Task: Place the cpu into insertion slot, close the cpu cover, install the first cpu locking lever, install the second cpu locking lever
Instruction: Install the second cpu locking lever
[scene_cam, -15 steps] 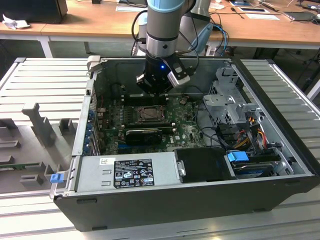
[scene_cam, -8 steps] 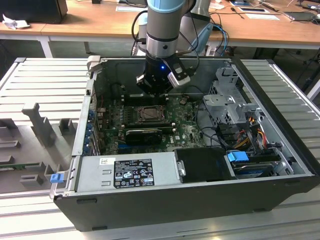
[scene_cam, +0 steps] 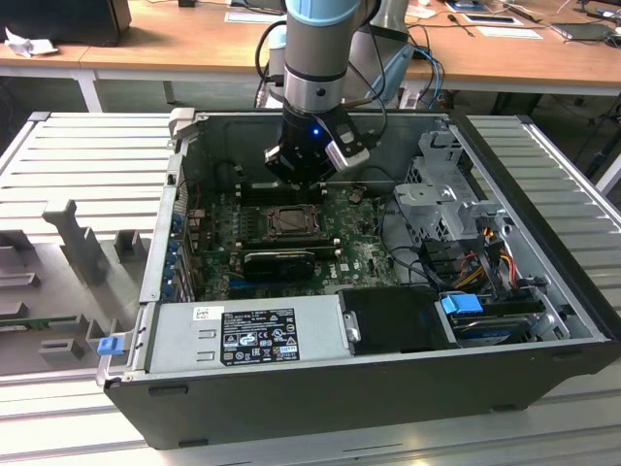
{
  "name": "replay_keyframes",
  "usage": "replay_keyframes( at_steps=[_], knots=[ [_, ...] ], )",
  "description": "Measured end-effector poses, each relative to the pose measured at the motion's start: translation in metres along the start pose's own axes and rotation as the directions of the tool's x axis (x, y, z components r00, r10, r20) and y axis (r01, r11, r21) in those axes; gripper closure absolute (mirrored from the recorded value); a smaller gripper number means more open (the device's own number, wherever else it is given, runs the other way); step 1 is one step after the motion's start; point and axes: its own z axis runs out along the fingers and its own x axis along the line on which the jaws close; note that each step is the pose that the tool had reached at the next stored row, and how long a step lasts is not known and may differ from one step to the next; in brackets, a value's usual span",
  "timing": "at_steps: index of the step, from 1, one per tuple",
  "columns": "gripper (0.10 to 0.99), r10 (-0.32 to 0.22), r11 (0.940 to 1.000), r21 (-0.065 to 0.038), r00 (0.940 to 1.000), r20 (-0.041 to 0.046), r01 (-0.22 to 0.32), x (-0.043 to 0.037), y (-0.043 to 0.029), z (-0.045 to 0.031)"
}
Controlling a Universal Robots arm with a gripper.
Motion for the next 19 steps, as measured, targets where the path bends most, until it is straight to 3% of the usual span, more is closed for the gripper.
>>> replay_keyframes(
  at_steps=[19],
  knots=[
    [0.980,0.000,1.0000,0.000,1.0000,0.0000,0.000,0.0003,-0.0039,-0.0003]
  ],
)
